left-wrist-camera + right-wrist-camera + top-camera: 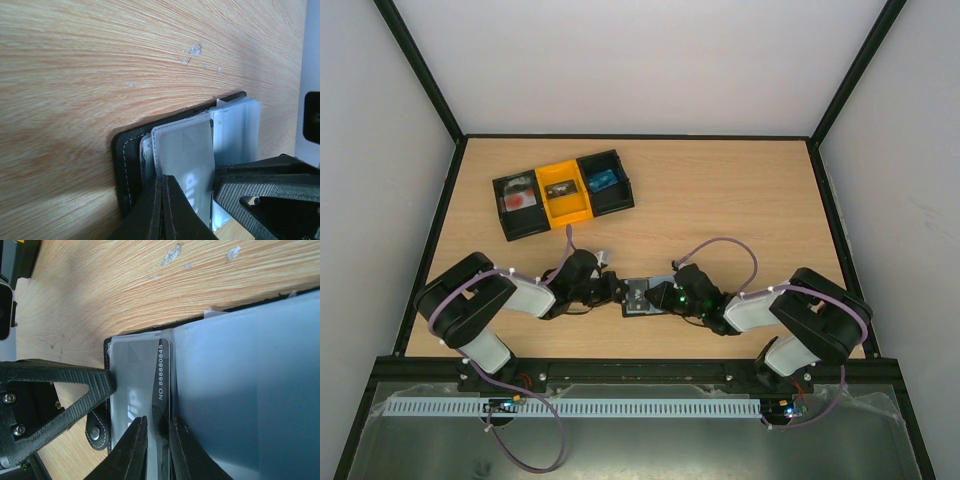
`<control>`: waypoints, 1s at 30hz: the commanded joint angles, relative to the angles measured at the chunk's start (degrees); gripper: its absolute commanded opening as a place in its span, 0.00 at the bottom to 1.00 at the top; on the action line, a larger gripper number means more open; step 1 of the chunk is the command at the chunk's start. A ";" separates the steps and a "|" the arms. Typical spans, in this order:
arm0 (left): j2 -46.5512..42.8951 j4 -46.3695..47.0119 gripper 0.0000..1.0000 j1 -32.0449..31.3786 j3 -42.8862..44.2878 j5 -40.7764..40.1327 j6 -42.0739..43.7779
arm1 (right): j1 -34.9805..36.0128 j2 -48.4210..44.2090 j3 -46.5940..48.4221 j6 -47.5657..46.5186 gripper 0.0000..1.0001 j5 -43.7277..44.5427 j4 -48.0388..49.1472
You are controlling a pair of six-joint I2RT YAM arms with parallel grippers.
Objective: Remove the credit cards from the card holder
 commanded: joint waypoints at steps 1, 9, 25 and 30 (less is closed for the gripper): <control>2.58 -4.77 0.03 -1.02 -1.46 -0.58 0.47 | -0.13 1.36 0.80 1.46 0.13 -0.89 2.58; 2.83 -4.89 0.03 -1.00 -1.59 -0.71 0.71 | -0.26 -1.28 -1.49 2.16 0.02 -0.23 5.72; 1.41 -6.35 0.03 -0.98 -0.71 -0.58 1.53 | -2.05 -5.47 -5.50 1.76 0.02 -0.02 6.07; -0.79 -7.35 0.22 -0.98 -0.40 0.20 0.48 | -2.01 -3.49 -3.63 1.34 0.06 -1.54 4.82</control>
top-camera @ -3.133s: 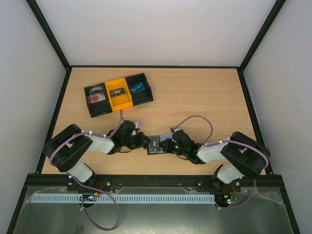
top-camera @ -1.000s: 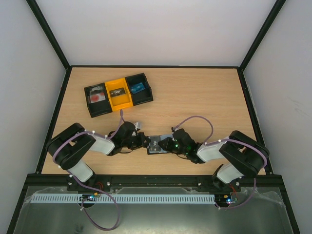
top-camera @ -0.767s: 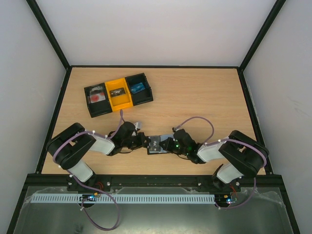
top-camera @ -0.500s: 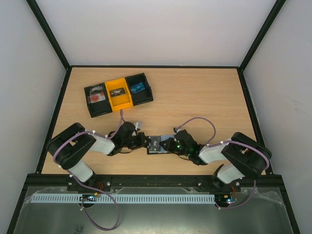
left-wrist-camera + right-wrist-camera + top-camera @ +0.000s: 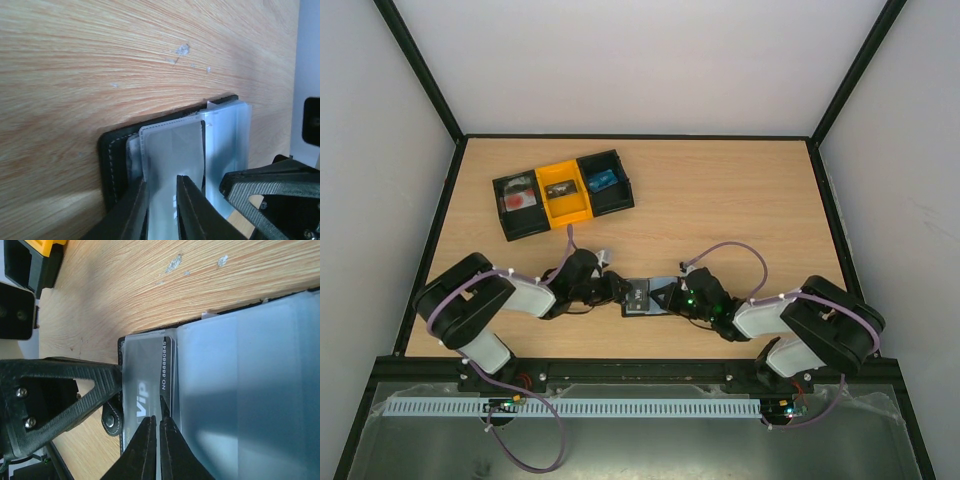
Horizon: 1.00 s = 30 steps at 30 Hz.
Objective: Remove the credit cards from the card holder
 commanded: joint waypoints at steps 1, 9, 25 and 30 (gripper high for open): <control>-1.76 -7.83 0.27 -0.87 -0.19 0.67 0.04 | -0.20 1.28 1.40 -0.56 0.06 -0.70 0.49; -6.02 -12.22 0.37 -1.93 2.61 -0.17 0.25 | -0.20 2.35 1.56 -0.30 0.09 -0.77 0.70; 0.89 -9.04 0.03 -1.99 1.02 -1.50 0.82 | -0.24 6.11 2.62 -1.04 0.12 -1.28 1.47; 1.18 -8.53 0.03 -1.90 0.40 -1.75 0.56 | -0.39 7.38 1.94 -0.07 0.10 -3.48 5.44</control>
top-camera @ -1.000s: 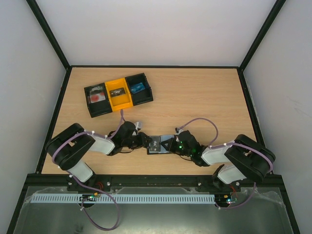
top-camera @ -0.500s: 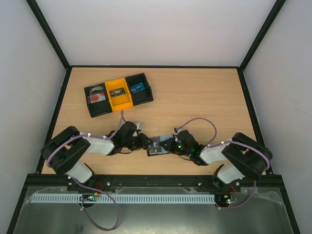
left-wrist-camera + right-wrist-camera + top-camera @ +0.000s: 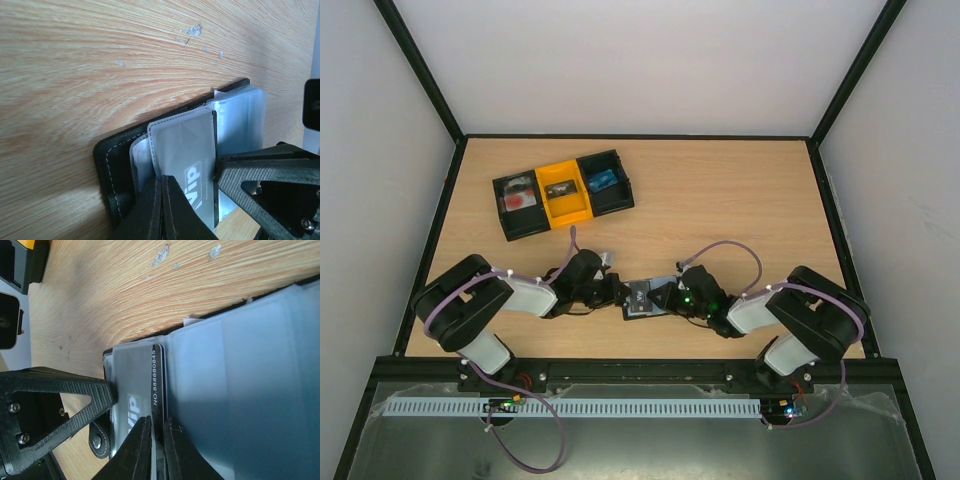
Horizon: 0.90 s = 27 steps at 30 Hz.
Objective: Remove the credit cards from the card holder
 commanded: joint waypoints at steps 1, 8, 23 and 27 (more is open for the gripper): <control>2.47 -2.61 0.03 -0.32 -1.48 -1.32 0.36 | -0.36 2.34 -0.35 0.71 0.07 -1.70 4.81; 2.43 -4.11 0.15 0.06 -1.21 -2.29 0.67 | -1.50 1.55 -3.96 2.43 0.02 -3.22 10.59; -0.65 -6.72 0.30 0.80 -1.46 -3.61 1.72 | -2.57 -0.71 -5.98 3.22 0.02 -3.53 12.23; 0.22 -6.67 0.25 0.90 -1.08 -3.31 2.10 | -2.80 -3.71 -6.64 2.30 0.02 -1.29 8.46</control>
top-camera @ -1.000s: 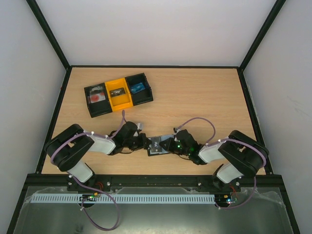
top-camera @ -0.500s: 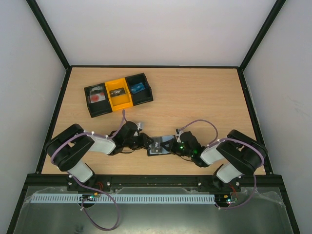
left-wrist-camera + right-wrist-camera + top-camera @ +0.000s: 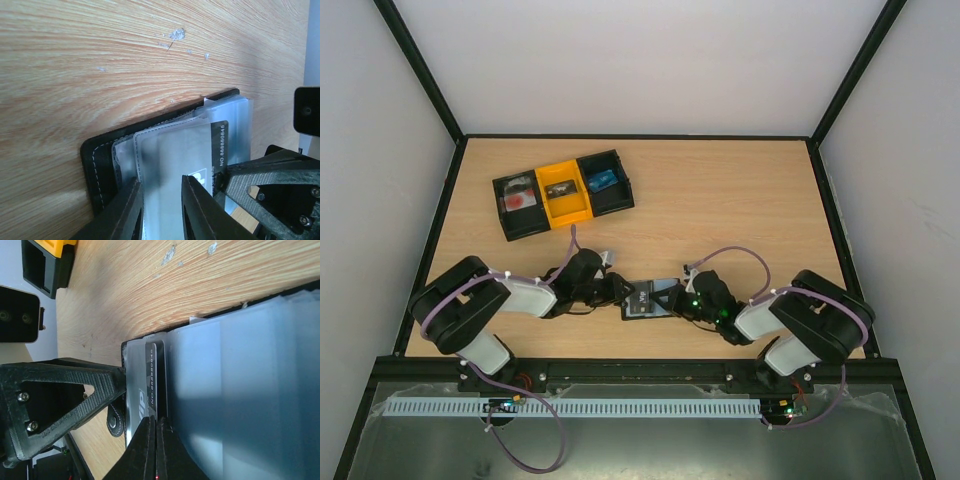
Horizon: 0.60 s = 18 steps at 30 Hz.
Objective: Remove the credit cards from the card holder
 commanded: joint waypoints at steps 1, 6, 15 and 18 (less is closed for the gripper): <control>1.40 -6.38 0.26 0.51 -1.22 -2.72 1.21 | -0.58 -4.32 -1.48 -0.99 0.02 2.91 -2.60; 0.63 -6.27 0.27 0.51 -1.29 -2.98 1.04 | -0.87 -10.03 -2.05 -3.09 0.02 6.72 -10.25; 1.00 -5.70 0.33 0.68 -0.49 -1.80 0.94 | -0.97 -16.83 -1.50 -6.02 0.02 9.18 -16.98; 1.40 -5.66 0.29 0.77 -0.24 -1.32 0.97 | -1.03 -16.61 -1.22 -5.86 0.11 5.99 -15.38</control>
